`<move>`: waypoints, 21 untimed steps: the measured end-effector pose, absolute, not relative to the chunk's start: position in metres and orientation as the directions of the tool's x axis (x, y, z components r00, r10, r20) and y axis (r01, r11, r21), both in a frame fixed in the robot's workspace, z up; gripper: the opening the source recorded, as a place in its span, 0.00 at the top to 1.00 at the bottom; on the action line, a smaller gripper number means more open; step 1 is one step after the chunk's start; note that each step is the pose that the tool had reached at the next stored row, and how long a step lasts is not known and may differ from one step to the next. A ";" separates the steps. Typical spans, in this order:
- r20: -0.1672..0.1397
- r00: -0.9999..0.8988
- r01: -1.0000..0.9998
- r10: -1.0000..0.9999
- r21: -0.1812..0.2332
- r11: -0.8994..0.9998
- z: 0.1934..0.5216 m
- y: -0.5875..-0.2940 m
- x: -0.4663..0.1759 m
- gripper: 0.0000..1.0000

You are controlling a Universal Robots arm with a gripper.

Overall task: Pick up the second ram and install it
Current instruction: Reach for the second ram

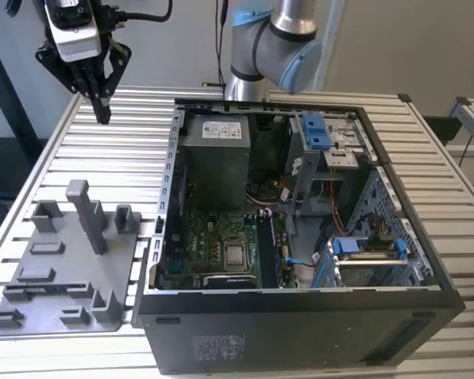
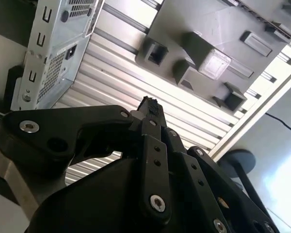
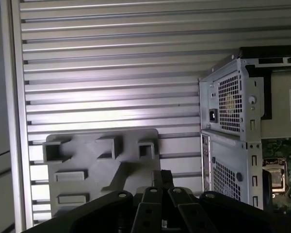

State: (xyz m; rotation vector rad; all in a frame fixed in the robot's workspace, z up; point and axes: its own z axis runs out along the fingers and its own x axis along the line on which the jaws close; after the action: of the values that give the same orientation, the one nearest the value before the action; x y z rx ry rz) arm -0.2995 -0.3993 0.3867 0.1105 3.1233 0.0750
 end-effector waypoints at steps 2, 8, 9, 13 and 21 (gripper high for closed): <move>-0.014 -0.997 0.070 0.071 0.048 0.996 0.387 -0.399 -0.306 0.89; -0.014 -0.997 0.070 0.071 0.048 0.996 0.386 -0.399 -0.324 0.89; -0.014 -0.997 0.070 0.071 0.048 0.996 0.386 -0.399 -0.327 0.89; -0.014 -0.997 0.070 0.071 0.048 0.996 0.385 -0.399 -0.336 0.89; -0.014 -0.997 0.070 0.071 0.048 0.996 0.383 -0.399 -0.360 0.89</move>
State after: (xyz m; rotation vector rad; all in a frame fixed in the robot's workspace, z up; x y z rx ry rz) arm -0.3603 -0.3993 0.3828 0.1105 3.1233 0.0749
